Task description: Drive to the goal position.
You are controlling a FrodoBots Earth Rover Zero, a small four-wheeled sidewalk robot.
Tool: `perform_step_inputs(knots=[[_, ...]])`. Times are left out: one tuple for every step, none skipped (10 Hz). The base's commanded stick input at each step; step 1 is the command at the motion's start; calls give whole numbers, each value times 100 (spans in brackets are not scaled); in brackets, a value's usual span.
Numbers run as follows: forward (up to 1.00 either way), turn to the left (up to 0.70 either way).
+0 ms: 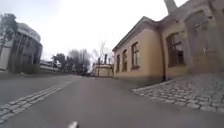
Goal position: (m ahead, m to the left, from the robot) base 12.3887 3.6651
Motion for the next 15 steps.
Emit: perform_step_inputs(knots=[[70, 0], [70, 0], [70, 7], [70, 18], [70, 30], [70, 35], [70, 35], [70, 29], [70, 23], [70, 17], [70, 11], [70, 5], [70, 1], [70, 12], [70, 24]])
